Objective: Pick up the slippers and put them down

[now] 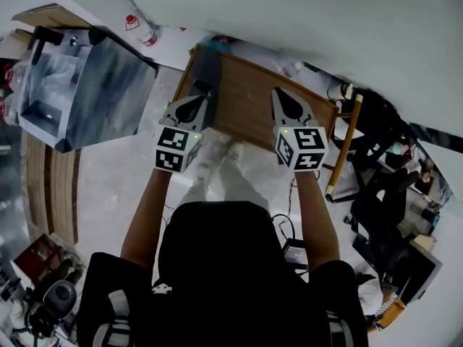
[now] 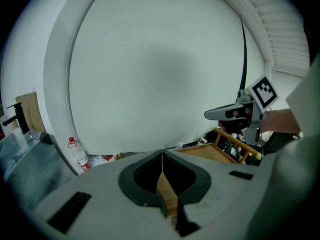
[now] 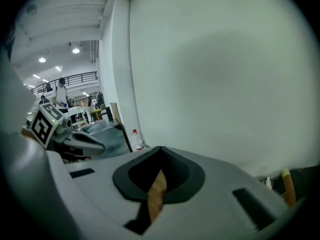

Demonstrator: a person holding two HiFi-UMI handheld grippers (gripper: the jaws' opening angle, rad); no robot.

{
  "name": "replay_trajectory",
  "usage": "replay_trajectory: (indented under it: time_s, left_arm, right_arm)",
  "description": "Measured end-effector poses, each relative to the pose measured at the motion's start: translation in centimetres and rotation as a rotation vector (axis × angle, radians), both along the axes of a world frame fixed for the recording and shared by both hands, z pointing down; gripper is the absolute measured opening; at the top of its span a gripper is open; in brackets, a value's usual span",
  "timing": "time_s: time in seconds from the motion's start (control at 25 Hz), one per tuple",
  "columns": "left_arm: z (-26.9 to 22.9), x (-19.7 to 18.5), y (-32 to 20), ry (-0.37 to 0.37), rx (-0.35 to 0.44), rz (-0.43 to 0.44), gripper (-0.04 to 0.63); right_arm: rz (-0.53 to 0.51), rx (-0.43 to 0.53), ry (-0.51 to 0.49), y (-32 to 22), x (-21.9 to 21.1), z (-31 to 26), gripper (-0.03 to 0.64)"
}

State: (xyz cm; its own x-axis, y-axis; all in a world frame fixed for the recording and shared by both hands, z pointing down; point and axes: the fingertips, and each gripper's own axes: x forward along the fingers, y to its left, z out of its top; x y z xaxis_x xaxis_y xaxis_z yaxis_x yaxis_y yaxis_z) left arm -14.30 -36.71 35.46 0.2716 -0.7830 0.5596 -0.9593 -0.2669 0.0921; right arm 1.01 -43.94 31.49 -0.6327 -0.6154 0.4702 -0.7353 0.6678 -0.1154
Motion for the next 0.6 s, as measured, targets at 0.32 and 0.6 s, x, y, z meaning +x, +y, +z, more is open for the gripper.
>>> replay_trajectory:
  time_s: [0.32, 0.6]
  left_arm:
    - [5.2, -0.7, -0.4, 0.001, -0.113, -0.029, 0.006]
    - [9.1, -1.1, -0.8, -0.01, -0.196, -0.04, 0.006]
  right_arm:
    - [-0.032, -0.063, 0.034, -1.0, -0.2, 3.9, -0.002]
    - [-0.048, -0.111, 0.059, -1.9, 0.0, 6.6, -0.003]
